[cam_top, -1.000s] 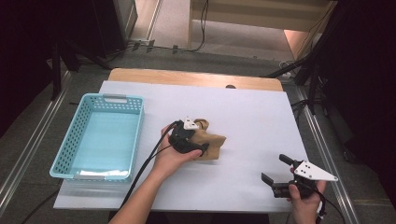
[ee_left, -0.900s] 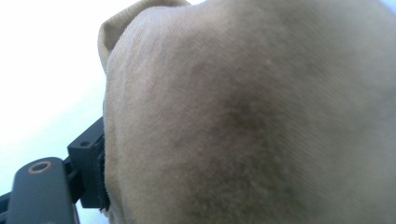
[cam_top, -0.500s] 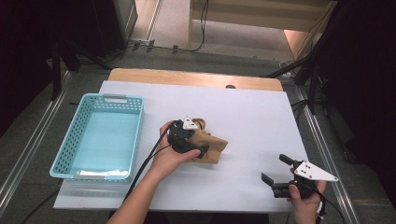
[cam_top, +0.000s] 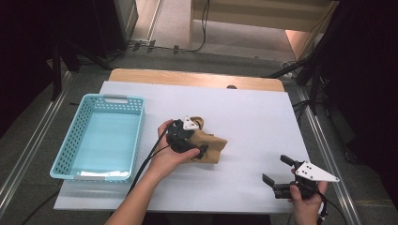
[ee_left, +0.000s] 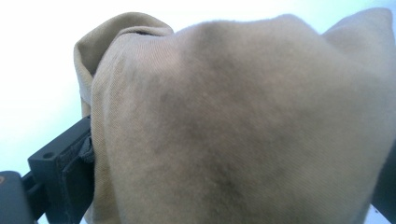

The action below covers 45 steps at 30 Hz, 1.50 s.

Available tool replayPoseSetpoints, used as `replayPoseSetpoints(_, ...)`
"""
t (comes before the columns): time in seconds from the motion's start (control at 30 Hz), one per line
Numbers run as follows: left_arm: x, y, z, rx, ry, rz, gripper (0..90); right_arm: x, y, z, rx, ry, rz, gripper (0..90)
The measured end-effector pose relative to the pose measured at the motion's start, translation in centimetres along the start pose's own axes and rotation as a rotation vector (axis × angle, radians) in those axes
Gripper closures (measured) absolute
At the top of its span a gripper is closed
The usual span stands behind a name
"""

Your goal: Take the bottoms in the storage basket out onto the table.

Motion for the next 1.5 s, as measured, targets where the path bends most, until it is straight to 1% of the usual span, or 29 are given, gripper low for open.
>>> replayPoseSetpoints(0.03,-0.1,-0.1,-0.2,0.011,0.001,0.002,0.0,0.0,0.0,0.0,0.000,0.000,-0.002,0.0)
replayPoseSetpoints(0.13,-0.6,-0.5,-0.5,0.026,-0.003,0.001,0.0,0.0,0.0,-0.1,0.002,0.001,-0.002,0.0)
replayPoseSetpoints(0.2,-0.9,-0.8,-0.4,0.026,-0.009,-0.011,0.0,0.0,0.0,0.0,0.002,0.000,0.000,0.0)
replayPoseSetpoints(0.23,-1.3,-1.2,-0.4,0.026,-0.007,-0.025,0.0,0.0,0.0,0.0,0.001,0.000,-0.002,0.0)
replayPoseSetpoints(0.27,-1.3,-1.2,-0.4,0.026,-0.007,-0.025,0.0,0.0,0.0,0.0,0.001,0.000,-0.002,0.0)
replayPoseSetpoints(0.3,-1.5,-1.4,-0.5,0.023,-0.004,-0.038,0.0,0.0,0.0,0.0,0.000,-0.001,-0.003,0.0)
replayPoseSetpoints(0.33,-1.8,-1.7,-0.5,0.022,0.005,-0.050,0.0,0.0,0.0,0.0,0.001,0.000,-0.003,0.0)
replayPoseSetpoints(0.4,-2.3,-2.1,-0.4,0.018,0.008,-0.075,0.0,0.0,-0.1,0.0,0.001,0.000,-0.004,0.0)
replayPoseSetpoints(0.43,-2.6,-2.3,-0.5,0.021,0.018,-0.082,0.0,0.0,0.0,-0.1,0.002,0.001,-0.004,0.0)
replayPoseSetpoints(0.5,-3.1,-2.6,-0.3,0.018,0.011,-0.095,0.0,0.0,0.0,-0.1,0.005,0.000,-0.003,0.0)
replayPoseSetpoints(0.57,-3.5,-2.7,-0.3,0.019,0.015,-0.106,0.0,0.0,-0.1,-0.1,0.003,-0.001,-0.006,0.0)
replayPoseSetpoints(0.6,-3.7,-2.8,-0.2,0.017,0.011,-0.110,0.0,0.0,-0.1,-0.1,0.004,0.000,-0.005,0.0)
replayPoseSetpoints(0.83,-5.0,-3.1,0.1,-0.006,0.033,-0.160,0.0,0.0,-0.1,0.0,0.004,0.000,-0.005,0.0)
replayPoseSetpoints(1.03,-6.5,-3.3,0.5,-0.012,0.019,-0.199,0.0,0.0,-0.1,0.0,0.008,0.000,-0.006,0.0)
replayPoseSetpoints(1.2,-7.7,-3.2,0.7,-0.014,0.012,-0.222,0.0,0.0,0.0,-0.1,0.007,0.000,-0.004,0.0)
replayPoseSetpoints(1.37,-8.9,-2.7,1.3,-0.027,0.003,-0.237,0.0,0.0,0.0,0.0,0.008,0.001,-0.003,0.0)
replayPoseSetpoints(1.5,-9.5,-2.5,1.5,-0.027,-0.001,-0.244,0.0,0.0,0.0,0.0,0.010,0.000,-0.002,0.0)
Point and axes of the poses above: each handheld gripper's, and its own axes: x roughly forward along the jaws, y roughly out of its underside, z roughly to its left, the point moved 10 cm from there along x, roughly forward along the jaws, and after that the axes turned 11 degrees about y, right-handed, at the moved point
